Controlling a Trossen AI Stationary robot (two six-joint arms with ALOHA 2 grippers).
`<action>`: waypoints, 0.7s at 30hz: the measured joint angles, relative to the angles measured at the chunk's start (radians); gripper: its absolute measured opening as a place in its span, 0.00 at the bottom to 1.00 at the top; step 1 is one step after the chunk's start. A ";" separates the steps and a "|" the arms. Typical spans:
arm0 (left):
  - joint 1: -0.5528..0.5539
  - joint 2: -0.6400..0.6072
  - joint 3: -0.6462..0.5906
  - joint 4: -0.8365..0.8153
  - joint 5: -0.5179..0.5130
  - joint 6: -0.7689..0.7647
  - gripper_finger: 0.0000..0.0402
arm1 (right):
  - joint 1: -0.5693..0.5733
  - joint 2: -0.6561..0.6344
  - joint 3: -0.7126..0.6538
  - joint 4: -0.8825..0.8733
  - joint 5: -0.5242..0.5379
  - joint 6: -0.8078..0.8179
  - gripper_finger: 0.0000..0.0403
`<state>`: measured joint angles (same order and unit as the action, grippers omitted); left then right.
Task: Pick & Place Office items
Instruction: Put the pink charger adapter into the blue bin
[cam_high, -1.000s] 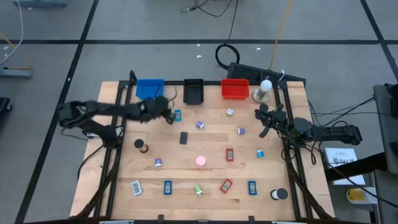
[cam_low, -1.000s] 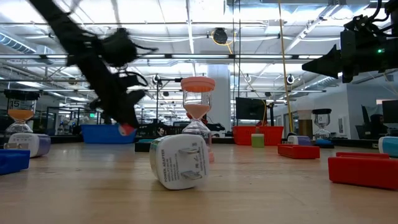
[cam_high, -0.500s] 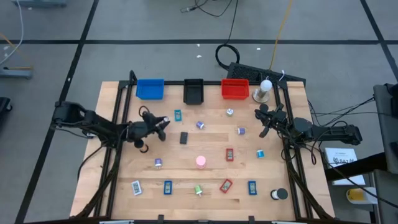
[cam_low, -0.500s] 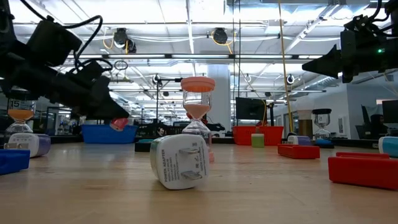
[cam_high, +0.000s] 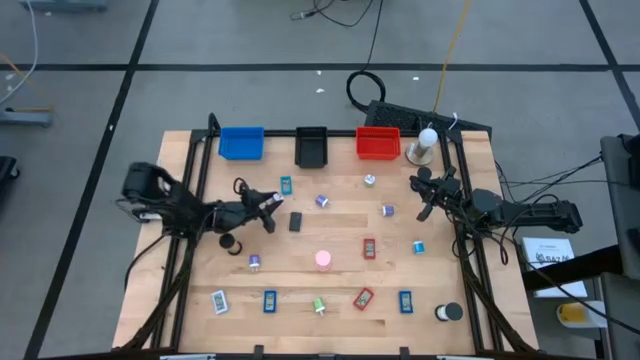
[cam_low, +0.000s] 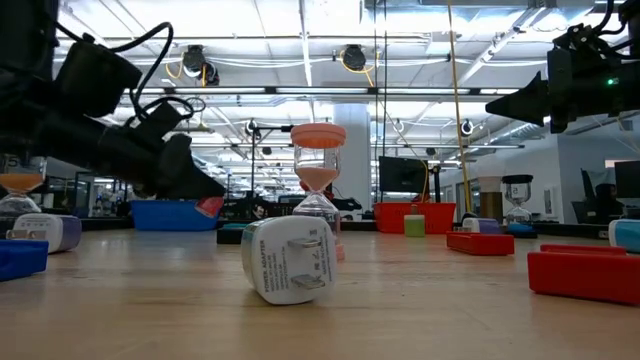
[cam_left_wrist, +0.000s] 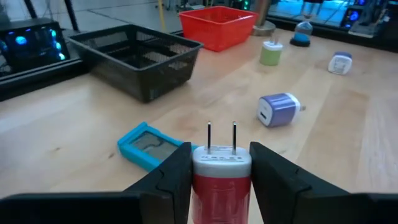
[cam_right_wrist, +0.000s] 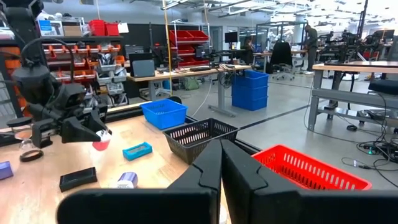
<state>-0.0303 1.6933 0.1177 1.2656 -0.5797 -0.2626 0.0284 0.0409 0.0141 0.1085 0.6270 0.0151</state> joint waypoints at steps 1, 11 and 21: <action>0.000 0.024 0.006 0.022 0.002 0.010 0.34 | 0.000 0.000 0.000 0.000 0.000 0.000 0.00; 0.002 0.046 0.022 0.025 0.003 0.036 0.34 | 0.000 0.000 0.000 0.000 0.000 0.000 0.00; 0.078 0.144 0.090 -0.014 0.094 0.052 0.34 | 0.000 0.000 0.000 0.000 0.000 0.000 0.00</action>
<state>0.0475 1.8369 0.2082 1.2517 -0.4853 -0.2109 0.0284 0.0407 0.0139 0.1085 0.6270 0.0147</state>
